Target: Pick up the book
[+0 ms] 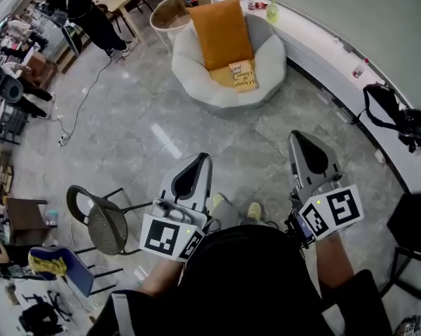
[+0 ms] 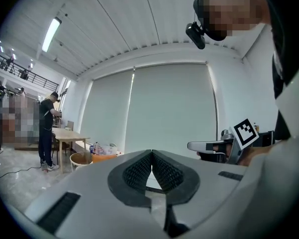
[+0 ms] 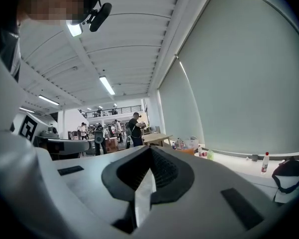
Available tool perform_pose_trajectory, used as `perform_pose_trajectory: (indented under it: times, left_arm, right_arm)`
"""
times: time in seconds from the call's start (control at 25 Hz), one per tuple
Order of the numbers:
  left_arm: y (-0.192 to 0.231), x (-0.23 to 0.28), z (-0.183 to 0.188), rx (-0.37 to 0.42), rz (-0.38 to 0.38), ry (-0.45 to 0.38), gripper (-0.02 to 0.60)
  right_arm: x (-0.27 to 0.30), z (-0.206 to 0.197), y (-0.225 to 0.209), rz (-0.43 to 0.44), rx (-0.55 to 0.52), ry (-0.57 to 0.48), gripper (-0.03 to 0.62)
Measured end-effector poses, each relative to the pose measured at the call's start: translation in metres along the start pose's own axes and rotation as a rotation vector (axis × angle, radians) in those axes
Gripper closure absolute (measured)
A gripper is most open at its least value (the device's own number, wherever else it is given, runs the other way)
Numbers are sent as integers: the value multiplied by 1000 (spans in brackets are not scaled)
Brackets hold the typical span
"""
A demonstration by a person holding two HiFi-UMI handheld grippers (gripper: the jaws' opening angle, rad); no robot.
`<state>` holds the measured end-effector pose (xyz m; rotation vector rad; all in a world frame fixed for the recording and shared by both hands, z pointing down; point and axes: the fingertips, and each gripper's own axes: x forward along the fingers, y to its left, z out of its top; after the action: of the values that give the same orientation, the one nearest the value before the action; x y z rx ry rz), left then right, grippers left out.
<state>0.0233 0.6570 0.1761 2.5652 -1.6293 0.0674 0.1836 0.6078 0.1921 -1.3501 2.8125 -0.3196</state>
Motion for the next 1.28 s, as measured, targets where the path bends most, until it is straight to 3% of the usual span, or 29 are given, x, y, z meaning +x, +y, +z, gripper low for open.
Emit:
perform_pose_trajectory:
  times: [0.28, 0.68, 1.28]
  left_arm:
    - [5, 3, 0, 1, 21, 3, 569]
    - [34, 25, -6, -13, -2, -6, 569]
    - [142, 99, -9, -56, -10, 19, 569]
  right_arm:
    - [12, -3, 3, 40, 13, 5, 591]
    - [44, -9, 0, 26, -17, 24, 591]
    - [169, -8, -13, 13, -25, 86, 591]
